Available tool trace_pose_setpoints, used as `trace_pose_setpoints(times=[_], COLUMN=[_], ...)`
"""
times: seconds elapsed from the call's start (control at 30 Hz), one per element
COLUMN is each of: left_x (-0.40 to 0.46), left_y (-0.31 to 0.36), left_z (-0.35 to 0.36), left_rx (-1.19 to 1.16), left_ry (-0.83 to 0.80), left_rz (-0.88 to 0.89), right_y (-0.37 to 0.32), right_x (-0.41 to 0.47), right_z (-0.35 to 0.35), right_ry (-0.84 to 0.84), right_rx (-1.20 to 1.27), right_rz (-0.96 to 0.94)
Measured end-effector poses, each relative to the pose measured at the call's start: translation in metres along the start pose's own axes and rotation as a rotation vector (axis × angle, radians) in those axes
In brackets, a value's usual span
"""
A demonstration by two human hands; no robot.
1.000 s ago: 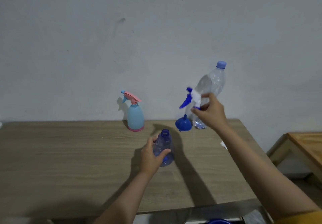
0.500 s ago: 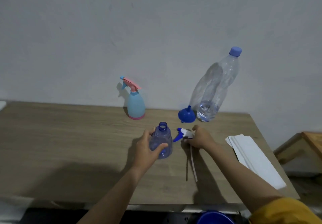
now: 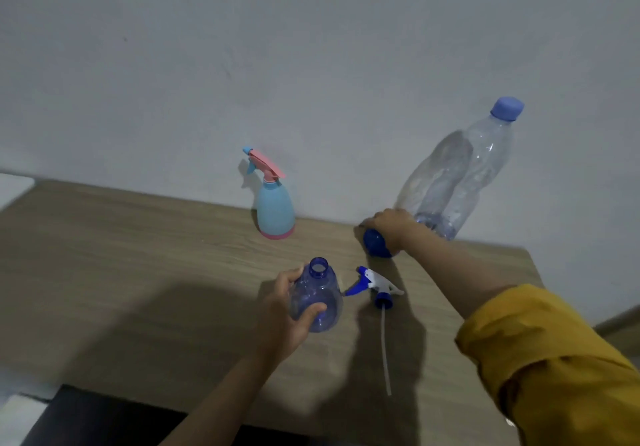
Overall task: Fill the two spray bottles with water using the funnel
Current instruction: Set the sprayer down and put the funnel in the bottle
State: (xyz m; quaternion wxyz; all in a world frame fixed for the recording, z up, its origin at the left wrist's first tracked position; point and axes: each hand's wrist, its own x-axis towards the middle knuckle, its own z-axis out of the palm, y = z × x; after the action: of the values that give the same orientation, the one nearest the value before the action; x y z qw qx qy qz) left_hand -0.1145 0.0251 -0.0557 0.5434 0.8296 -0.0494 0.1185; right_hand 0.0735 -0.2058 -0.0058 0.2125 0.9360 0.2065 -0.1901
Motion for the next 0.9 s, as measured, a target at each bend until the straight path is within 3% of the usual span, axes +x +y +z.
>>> trace_pose_setpoints(times=[0.13, 0.23, 0.47, 0.63, 0.73, 0.9], left_x=[0.0, 0.001, -0.001, -0.002, -0.002, -0.002], left_y=[-0.002, -0.003, 0.01, 0.027, 0.032, 0.033], left_z=[0.003, 0.003, -0.003, -0.014, -0.018, -0.02], left_rx=[0.005, -0.017, -0.021, -0.028, -0.036, -0.038], left_ry=[0.018, -0.003, -0.01, -0.09, -0.102, -0.122], left_rz=[0.077, 0.029, -0.037, -0.106, -0.091, -0.091], right_y=[0.0, 0.003, -0.02, -0.065, -0.088, -0.109], right_x=[0.012, -0.001, -0.081, -0.135, -0.149, -0.156], right_z=[0.0, -0.008, -0.042, -0.063, -0.064, -0.051], right_ry=[0.015, 0.114, 0.59, 0.82, 0.829, 0.799], right_rx=[-0.114, -0.012, 1.024, 1.472, 1.573, 1.5], right_rz=[-0.041, -0.055, -0.168, -0.105, -0.091, 0.01])
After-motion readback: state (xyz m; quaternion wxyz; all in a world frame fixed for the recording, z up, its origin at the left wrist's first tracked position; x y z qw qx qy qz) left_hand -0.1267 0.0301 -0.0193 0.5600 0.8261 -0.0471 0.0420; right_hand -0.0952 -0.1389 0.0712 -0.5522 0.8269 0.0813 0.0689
